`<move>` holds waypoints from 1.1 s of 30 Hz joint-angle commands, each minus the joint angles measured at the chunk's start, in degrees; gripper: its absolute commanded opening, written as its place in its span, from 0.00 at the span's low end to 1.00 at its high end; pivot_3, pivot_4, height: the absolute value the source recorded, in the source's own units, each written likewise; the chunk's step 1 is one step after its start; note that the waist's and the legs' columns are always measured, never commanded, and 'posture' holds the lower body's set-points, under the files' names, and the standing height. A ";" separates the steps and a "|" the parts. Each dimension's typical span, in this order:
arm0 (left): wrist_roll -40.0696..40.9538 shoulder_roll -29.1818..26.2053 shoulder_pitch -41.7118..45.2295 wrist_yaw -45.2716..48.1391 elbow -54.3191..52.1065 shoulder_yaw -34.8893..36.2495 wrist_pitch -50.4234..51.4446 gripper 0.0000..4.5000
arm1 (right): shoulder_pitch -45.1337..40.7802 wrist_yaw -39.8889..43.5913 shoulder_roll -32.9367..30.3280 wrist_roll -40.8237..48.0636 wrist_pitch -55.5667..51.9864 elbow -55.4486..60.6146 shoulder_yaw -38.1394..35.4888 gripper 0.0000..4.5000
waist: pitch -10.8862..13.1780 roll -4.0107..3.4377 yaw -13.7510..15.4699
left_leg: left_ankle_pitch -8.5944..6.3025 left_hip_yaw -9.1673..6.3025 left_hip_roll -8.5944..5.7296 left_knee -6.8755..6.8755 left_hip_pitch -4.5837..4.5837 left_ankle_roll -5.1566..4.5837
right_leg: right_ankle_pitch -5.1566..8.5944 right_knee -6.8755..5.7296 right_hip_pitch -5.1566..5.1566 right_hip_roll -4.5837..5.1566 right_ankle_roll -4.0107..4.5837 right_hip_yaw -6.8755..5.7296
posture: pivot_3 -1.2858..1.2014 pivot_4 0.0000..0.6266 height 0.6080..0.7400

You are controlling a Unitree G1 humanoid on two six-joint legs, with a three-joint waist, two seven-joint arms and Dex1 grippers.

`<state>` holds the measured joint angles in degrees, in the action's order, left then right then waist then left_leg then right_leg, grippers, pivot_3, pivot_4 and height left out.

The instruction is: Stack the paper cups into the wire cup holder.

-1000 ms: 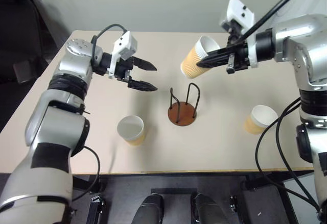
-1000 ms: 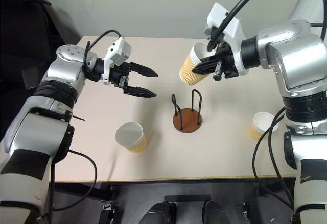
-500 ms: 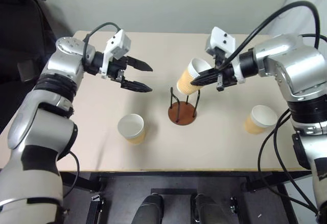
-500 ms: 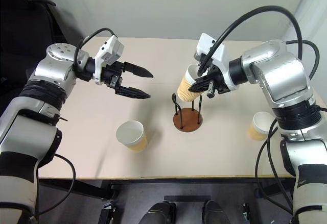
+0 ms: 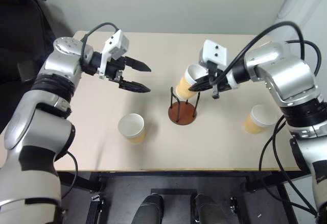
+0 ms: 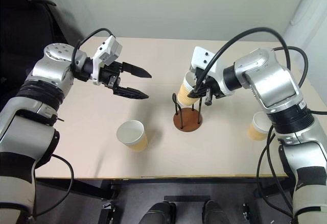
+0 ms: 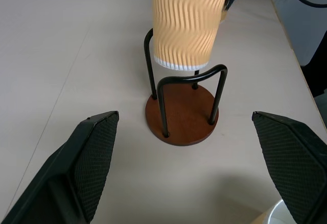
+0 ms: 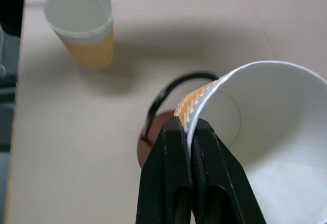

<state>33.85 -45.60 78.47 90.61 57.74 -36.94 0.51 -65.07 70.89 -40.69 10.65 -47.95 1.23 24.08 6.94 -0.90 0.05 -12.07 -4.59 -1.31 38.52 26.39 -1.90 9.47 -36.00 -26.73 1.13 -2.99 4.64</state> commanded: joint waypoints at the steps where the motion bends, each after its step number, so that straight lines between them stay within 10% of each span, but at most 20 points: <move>1: 1.23 -1.13 0.03 1.89 -1.86 0.21 0.17 1.00 | -0.27 1.01 -1.28 -2.18 3.22 0.55 0.92 0.01 | 0.01 -0.02 0.03 | 0.00 -0.06 0.03 0.05 0.02 0.00 | -0.02 0.02 0.02 0.06 -0.03 0.03 | 0.52 0.24 1.00; 6: 1.38 -1.28 -0.17 1.89 -2.14 0.08 0.26 1.00 | 0.33 1.98 -1.37 -2.79 4.11 0.95 1.17 0.13 | 0.00 0.01 0.09 | 0.00 -0.06 0.03 0.03 0.01 -0.01 | -0.03 0.05 0.04 0.07 -0.04 0.02 | 0.52 0.24 1.00; 17: 1.79 -0.53 -0.37 1.89 -2.15 0.42 0.61 1.00 | -1.83 -2.05 3.14 5.72 -8.93 2.25 -8.79 0.97 | -0.01 0.01 0.04 | 0.01 -0.05 0.05 0.03 0.00 0.01 | -0.03 0.03 0.05 0.04 -0.02 0.03 | 0.52 0.24 1.00; 33: 2.96 -1.90 -4.05 1.89 -6.68 -0.64 3.02 1.00 | 6.11 -5.83 -11.16 26.37 -31.69 18.55 -26.97 0.97 | 0.00 0.08 0.65 | 0.29 0.01 0.05 -0.26 -0.06 0.56 | 0.23 0.02 0.03 0.03 0.10 0.03 | 0.52 0.24 1.00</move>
<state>35.01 -46.39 73.62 90.65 53.43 -38.14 3.49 -59.71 64.53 -49.17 35.48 -80.13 16.43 -1.54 6.94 -0.83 0.70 -11.79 -4.47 -1.37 38.18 26.32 -1.37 9.70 -35.97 -26.71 1.07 -2.93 4.58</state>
